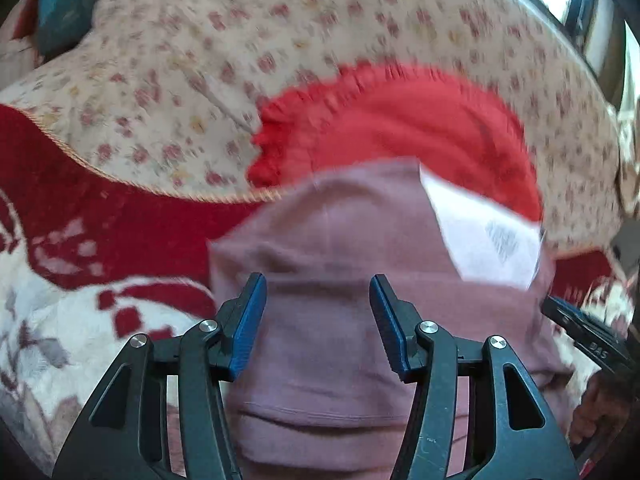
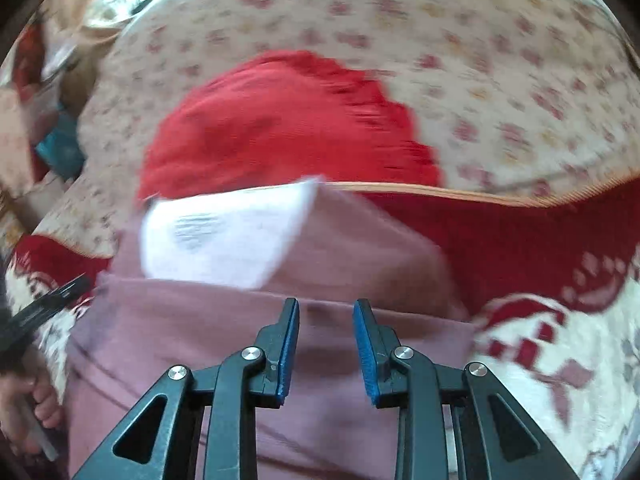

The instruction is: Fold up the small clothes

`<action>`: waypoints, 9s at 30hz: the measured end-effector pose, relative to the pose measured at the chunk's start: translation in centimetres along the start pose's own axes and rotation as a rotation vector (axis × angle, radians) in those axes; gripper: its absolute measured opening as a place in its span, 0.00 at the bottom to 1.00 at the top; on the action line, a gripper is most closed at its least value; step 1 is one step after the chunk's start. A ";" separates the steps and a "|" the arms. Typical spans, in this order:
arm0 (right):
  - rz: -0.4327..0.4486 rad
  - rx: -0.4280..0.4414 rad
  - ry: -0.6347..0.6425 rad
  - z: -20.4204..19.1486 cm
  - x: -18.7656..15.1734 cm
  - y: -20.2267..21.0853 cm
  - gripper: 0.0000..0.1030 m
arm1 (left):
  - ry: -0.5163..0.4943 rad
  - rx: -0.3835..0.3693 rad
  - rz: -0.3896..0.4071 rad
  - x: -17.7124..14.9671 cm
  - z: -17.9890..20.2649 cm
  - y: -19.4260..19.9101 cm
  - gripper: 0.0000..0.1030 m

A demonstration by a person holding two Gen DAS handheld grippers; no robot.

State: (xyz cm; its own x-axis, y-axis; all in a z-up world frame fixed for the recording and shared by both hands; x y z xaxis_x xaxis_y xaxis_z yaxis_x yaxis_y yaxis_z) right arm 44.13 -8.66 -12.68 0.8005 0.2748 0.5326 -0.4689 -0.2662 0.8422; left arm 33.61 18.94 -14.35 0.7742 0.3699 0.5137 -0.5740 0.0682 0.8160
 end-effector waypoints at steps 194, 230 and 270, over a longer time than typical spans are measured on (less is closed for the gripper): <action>-0.303 0.006 0.089 1.9 -8.1 -0.2 0.06 | -0.322 -0.016 -0.343 -3.9 6.3 -1.1 0.04; -0.118 0.053 -0.226 7.9 -1.1 -3.5 0.06 | 0.018 -0.137 -0.118 4.7 0.3 -3.7 0.43; -0.072 0.091 0.132 -9.3 -6.7 5.2 0.07 | 0.433 -0.248 -0.130 -11.0 -4.1 5.7 0.09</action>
State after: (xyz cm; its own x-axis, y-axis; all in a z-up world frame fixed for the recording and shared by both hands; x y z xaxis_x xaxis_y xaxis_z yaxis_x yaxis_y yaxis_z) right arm 32.84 -3.32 -11.11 0.7719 0.4140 0.4824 -0.3715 -0.3220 0.8708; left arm 20.68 19.03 -16.42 0.6919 0.6899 0.2128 -0.5673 0.3371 0.7514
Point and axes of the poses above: each gripper's, at about its wrist camera, not at the fingertips, and y roughly against the way its jaws point, z to its right, x to its top, the point moved 8 cm from there along -y, roughly the way its jaws point, and after that the axes turned 10 degrees about -z, right-handed, at the moved point
